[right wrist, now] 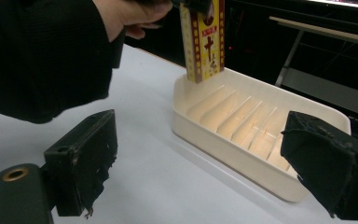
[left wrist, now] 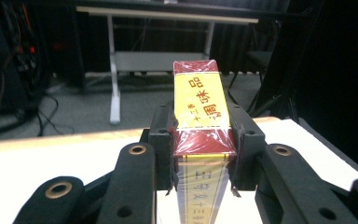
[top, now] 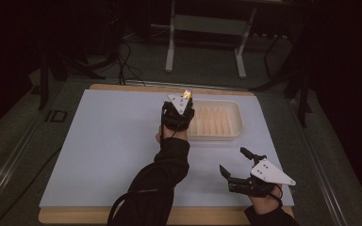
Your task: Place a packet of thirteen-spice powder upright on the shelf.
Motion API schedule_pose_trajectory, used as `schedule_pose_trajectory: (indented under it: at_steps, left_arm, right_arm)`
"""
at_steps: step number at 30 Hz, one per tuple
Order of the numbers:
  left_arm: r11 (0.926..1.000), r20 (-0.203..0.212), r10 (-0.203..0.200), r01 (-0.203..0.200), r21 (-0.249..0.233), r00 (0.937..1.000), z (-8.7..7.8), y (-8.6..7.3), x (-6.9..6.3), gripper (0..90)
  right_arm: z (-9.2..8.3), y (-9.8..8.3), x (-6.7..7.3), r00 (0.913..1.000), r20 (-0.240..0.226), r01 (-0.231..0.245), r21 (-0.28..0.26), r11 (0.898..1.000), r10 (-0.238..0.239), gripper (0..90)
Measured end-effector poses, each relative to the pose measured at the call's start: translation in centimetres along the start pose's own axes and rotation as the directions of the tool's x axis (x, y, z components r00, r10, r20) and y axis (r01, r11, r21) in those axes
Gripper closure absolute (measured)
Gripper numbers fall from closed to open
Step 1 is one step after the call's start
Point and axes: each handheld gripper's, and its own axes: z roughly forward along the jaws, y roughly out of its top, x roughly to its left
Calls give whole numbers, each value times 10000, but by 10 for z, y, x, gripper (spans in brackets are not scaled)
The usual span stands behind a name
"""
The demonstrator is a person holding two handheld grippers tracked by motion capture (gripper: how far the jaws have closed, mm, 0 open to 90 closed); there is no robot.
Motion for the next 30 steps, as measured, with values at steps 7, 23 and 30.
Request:
schedule_pose_trajectory:
  at_steps: [7,23,30]
  left_arm:
    - [9987,-490,497,-499,-39,9976,6,-12,1,689]
    - [9956,-869,633,-569,739,9942,29,-35,-5,687]
    - [9938,-943,549,-453,1019,9940,36,-42,-6,686]
  right_arm:
    - [-1,0,-1,10000,-22,20,32,10000,-20,108]
    - [1,-1,0,9997,-242,24,171,9999,-20,108]
    - [1,-2,0,9996,-289,20,247,9997,-12,108]
